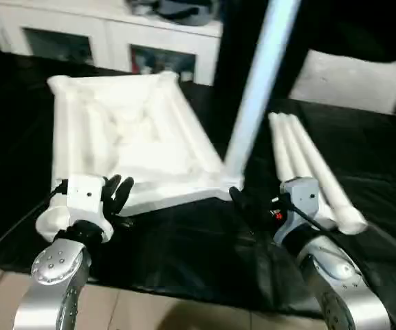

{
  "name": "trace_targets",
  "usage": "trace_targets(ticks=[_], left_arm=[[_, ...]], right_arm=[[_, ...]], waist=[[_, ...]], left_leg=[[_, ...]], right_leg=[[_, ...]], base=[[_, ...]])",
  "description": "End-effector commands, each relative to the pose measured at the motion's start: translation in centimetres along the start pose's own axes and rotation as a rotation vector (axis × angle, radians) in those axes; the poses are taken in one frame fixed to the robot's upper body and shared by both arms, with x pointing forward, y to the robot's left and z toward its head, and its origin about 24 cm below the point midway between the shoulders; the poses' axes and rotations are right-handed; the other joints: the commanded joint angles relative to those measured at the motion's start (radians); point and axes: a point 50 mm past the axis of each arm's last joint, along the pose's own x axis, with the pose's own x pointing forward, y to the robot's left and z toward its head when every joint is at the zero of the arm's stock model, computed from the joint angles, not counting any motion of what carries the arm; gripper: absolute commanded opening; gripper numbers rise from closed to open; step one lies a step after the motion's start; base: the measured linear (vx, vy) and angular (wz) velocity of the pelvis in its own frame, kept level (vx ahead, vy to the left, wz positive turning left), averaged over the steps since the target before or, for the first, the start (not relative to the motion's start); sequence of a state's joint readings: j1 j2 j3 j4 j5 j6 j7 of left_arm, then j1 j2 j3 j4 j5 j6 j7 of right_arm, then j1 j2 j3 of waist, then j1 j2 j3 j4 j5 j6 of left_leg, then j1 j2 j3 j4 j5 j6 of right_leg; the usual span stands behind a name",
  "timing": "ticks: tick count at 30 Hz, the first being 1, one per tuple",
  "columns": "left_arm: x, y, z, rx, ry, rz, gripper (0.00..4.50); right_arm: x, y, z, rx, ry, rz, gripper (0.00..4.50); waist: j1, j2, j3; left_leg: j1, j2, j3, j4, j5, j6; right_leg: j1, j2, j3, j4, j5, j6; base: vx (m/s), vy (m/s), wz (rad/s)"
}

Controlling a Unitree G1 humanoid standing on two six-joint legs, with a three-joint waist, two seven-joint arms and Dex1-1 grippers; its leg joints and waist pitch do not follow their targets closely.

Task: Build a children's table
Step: Rotate leg to tighten

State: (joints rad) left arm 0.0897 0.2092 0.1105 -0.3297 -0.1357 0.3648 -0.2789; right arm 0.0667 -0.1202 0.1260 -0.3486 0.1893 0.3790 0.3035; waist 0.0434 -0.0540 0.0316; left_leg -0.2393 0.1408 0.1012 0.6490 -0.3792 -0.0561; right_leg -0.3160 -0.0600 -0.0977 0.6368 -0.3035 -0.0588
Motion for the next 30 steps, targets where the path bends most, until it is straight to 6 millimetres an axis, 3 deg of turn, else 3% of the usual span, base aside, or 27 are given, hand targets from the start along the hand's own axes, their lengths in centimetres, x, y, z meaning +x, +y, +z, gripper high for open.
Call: trace_targets(ticks=[1, 2, 3, 4, 5, 6, 7, 8, 9, 10, 11, 12, 13, 14, 15, 16, 17, 18, 19, 20, 21, 22, 23, 25, 30], left_arm=[[0.2, -0.3, 0.1, -0.003, -0.012, -0.018, 1.03], [0.2, -0.3, 0.1, -0.002, -0.011, -0.019, 1.03], [0.2, -0.3, 0.1, 0.0, -0.012, -0.021, 1.03], [0.2, -0.3, 0.1, 0.0, -0.012, -0.023, 1.03], [0.3, -0.4, 0.1, 0.004, -0.013, -0.028, 1.03], [0.3, -0.4, 0.1, 0.005, -0.014, -0.032, 1.03], [0.3, -0.5, 0.2, 0.005, -0.016, -0.039, 1.03], [0.3, -0.7, 0.2, -0.003, -0.02, -0.057, 1.03], [0.3, -0.9, 0.3, -0.012, -0.022, -0.088, 1.03], [0.3, -1.3, 0.4, -0.025, -0.03, -0.131, 1.03], [0.3, -1.5, 0.4, -0.033, -0.036, -0.161, 1.21], [0.4, -1.8, 0.7, -0.039, -0.054, -0.196, 1.21], [0.4, -2.0, 0.9, -0.046, -0.066, -0.222, 1.32], [0.5, -2.2, 1.0, -0.036, -0.06, -0.256, 1.38], [0.5, -2.3, 1.0, -0.022, -0.06, -0.276, 1.41], [0.6, -2.4, 1.0, -0.011, -0.058, -0.295, 1.51], [0.7, -2.6, 1.0, 0.004, -0.051, -0.328, 1.65], [1.0, -2.7, 0.9, 0.019, -0.041, -0.354, 1.76], [1.2, -2.7, 0.8, 0.027, -0.031, -0.367, 1.79], [1.3, -2.9, 0.7, 0.027, -0.015, -0.391, 1.83], [1.5, -3.0, 0.6, 0.025, 0.0, -0.414, 1.83], [1.8, -3.3, 0.4, 0.027, 0.035, -0.469, 1.83], [2.0, -3.5, 0.3, 0.028, 0.049, -0.495, 1.83], [2.4, -3.9, 0.2, 0.038, 0.077, -0.553, 1.83], [4.1, -5.4, -0.3, 0.101, 0.164, -0.702, 1.83]], right_arm=[[-0.2, -0.6, 0.3, -0.025, -0.014, -0.019, 4.5], [-0.2, -0.6, 0.3, -0.024, -0.013, -0.02, 4.5], [-0.3, -0.6, 0.3, -0.023, -0.013, -0.021, 4.5], [-0.3, -0.6, 0.3, -0.023, -0.014, -0.021, 4.5], [-0.3, -0.6, 0.2, -0.021, -0.016, -0.028, 4.5], [-0.4, -0.6, 0.2, -0.02, -0.019, -0.033, 4.5], [-0.4, -0.7, 0.2, -0.02, -0.022, -0.035, 4.5], [-0.5, -0.7, 0.3, -0.019, -0.029, -0.044, 4.5], [-0.7, -0.9, 0.3, -0.012, -0.042, -0.058, 4.5], [-0.9, -1.1, 0.3, -0.009, -0.052, -0.071, 4.5], [-1.1, -1.3, 0.3, -0.007, -0.058, -0.08, 4.5], [-1.4, -1.5, 0.2, -0.003, -0.063, -0.093, 4.5], [-1.6, -1.7, 0.2, -0.001, -0.066, -0.099, 4.5], [-1.8, -1.8, 0.1, 0.002, -0.071, -0.108, 4.5], [-1.9, -1.9, 0.1, 0.003, -0.073, -0.114, 4.5], [-2.0, -2.0, 0.1, 0.004, -0.075, -0.119, 4.5], [-2.2, -2.1, 0.1, 0.004, -0.078, -0.123, 4.5], [-2.3, -2.2, 0.0, 0.003, -0.078, -0.126, 4.5], [-2.4, -2.2, 0.0, 0.003, -0.077, -0.127, 4.5], [-2.4, -2.3, 0.0, -0.004, -0.074, -0.125, 4.5], [-2.4, -2.3, -0.1, -0.011, -0.07, -0.122, 4.5], [-2.4, -2.5, -0.1, -0.027, -0.056, -0.118, 4.5], [-2.5, -2.5, -0.2, -0.034, -0.05, -0.115, 4.5], [-2.5, -2.6, -0.2, -0.052, -0.032, -0.102, 4.5], [-2.5, -3.0, -0.9, -0.107, 0.046, -0.052, 4.5]], waist=[[-0.046, 0.029, -0.043], [-0.046, 0.032, -0.033], [-0.051, 0.025, -0.021], [-0.056, 0.011, -0.021], [-0.006, -0.028, -0.026], [0.007, -0.038, -0.026], [0.033, -0.03, -0.029], [0.031, -0.031, -0.028], [0.031, -0.019, -0.017], [0.031, -0.015, -0.014], [0.023, 0.045, -0.02], [0.003, 0.086, -0.004], [-0.01, 0.079, -0.041], [-0.011, 0.073, -0.04], [-0.004, 0.064, -0.052], [0.0, 0.058, -0.055], [0.004, 0.039, -0.056], [0.007, 0.031, -0.058], [0.012, 0.025, -0.053], [0.012, 0.026, -0.05], [0.008, 0.026, -0.035], [0.004, 0.026, -0.022], [0.005, 0.028, -0.02], [0.006, 0.026, -0.013], [0.009, 0.026, -0.018]], left_leg=[[0.139, 0.155, -0.132, -0.125, 0.369, 0.333], [0.115, 0.148, -0.119, -0.134, 0.325, 0.356], [0.086, 0.098, -0.064, -0.144, 0.247, 0.357], [0.07, 0.066, -0.035, -0.142, 0.197, 0.344], [-0.012, -0.043, 0.019, -0.013, 0.049, 0.251], [-0.056, -0.038, 0.006, 0.059, 0.024, 0.206], [-0.114, -0.006, -0.027, 0.124, 0.059, 0.094], [-0.145, 0.0, -0.036, 0.135, 0.094, 0.049], [-0.148, 0.014, -0.036, 0.111, 0.17, 0.002], [-0.143, 0.019, -0.03, 0.076, 0.238, -0.002], [-0.109, 0.033, -0.01, -0.085, 0.393, 0.028], [-0.114, 0.073, -0.056, -0.122, 0.229, 0.016], [-0.047, 0.139, -0.096, -0.088, 0.321, 0.124], [-0.049, 0.141, -0.1, -0.081, 0.417, 0.168], [-0.062, 0.114, -0.093, -0.051, 0.728, 0.212], [-0.07, 0.096, -0.08, -0.038, 0.833, 0.203], [-0.106, 0.049, -0.04, -0.044, 0.807, 0.125], [-0.114, 0.042, -0.03, -0.05, 0.737, 0.1], [-0.113, 0.046, -0.014, -0.069, 0.516, 0.058], [-0.114, 0.051, -0.012, -0.08, 0.407, 0.044], [-0.119, 0.056, -0.008, -0.106, 0.201, 0.016], [-0.11, 0.062, -0.004, -0.121, 0.025, -0.002], [-0.104, 0.066, -0.004, -0.125, -0.029, -0.006], [-0.096, 0.073, 0.006, -0.135, -0.137, -0.02], [-0.103, 0.077, 0.018, -0.136, -0.079, -0.016]], right_leg=[[-0.133, -0.035, 0.014, 0.07, -0.077, -0.01], [-0.139, -0.039, 0.012, 0.083, -0.057, 0.008], [-0.128, -0.043, 0.015, 0.048, 0.023, -0.027], [-0.103, -0.045, 0.022, 0.014, 0.044, -0.053], [0.051, -0.147, 0.186, -0.115, -0.239, -0.231], [0.104, -0.206, 0.244, -0.154, -0.349, -0.315], [0.138, -0.233, 0.253, -0.144, -0.307, -0.406], [0.141, -0.214, 0.234, -0.125, -0.214, -0.424], [0.106, -0.186, 0.177, -0.124, -0.054, -0.43], [0.083, -0.158, 0.133, -0.122, -0.015, -0.408], [0.042, -0.042, 0.023, -0.099, -0.028, -0.233], [0.014, 0.006, 0.006, -0.027, -0.027, -0.153], [-0.036, -0.012, 0.041, 0.019, 0.094, -0.079], [-0.041, -0.028, 0.053, 0.013, 0.155, -0.063], [-0.038, -0.045, 0.068, 0.002, 0.314, -0.045], [-0.037, -0.053, 0.079, -0.008, 0.38, -0.041], [0.002, -0.058, 0.089, -0.022, 0.484, -0.037], [0.016, -0.055, 0.091, -0.024, 0.505, -0.029], [0.019, -0.063, 0.099, -0.039, 0.474, -0.026], [0.022, -0.068, 0.101, -0.045, 0.433, -0.038], [0.026, -0.072, 0.101, -0.062, 0.296, -0.05], [0.017, -0.074, 0.107, -0.078, 0.092, -0.061], [0.014, -0.078, 0.111, -0.084, 0.003, -0.067], [0.001, -0.084, 0.119, -0.106, -0.27, -0.063], [-0.01, -0.079, 0.117, -0.107, -0.282, -0.05]], base=[[0.107, -0.004, 0.07], [0.075, -0.014, 0.16], [0.071, -0.021, 0.12], [0.071, -0.021, 0.12], [0.077, -0.025, 0.15], [0.104, -0.021, 0.03], [0.104, -0.021, 0.03], [0.109, 0.001, -0.13], [0.086, 0.006, -0.1], [0.086, 0.006, -0.1], [0.084, 0.032, 0.01], [0.109, 0.056, 0.1], [0.109, 0.056, 0.1], [0.113, 0.048, 0.06], [0.075, 0.041, -0.01], [0.075, 0.041, -0.01], [0.0, 0.0, 0.0], [0.0, 0.0, 0.0], [0.0, 0.0, 0.0], [-0.062, -0.033, -0.02], [-0.079, -0.049, -0.02], [-0.079, -0.049, -0.02], [-0.089, -0.053, 0.0], [-0.088, -0.046, 0.02], [-0.054, -0.023, 0.01]])
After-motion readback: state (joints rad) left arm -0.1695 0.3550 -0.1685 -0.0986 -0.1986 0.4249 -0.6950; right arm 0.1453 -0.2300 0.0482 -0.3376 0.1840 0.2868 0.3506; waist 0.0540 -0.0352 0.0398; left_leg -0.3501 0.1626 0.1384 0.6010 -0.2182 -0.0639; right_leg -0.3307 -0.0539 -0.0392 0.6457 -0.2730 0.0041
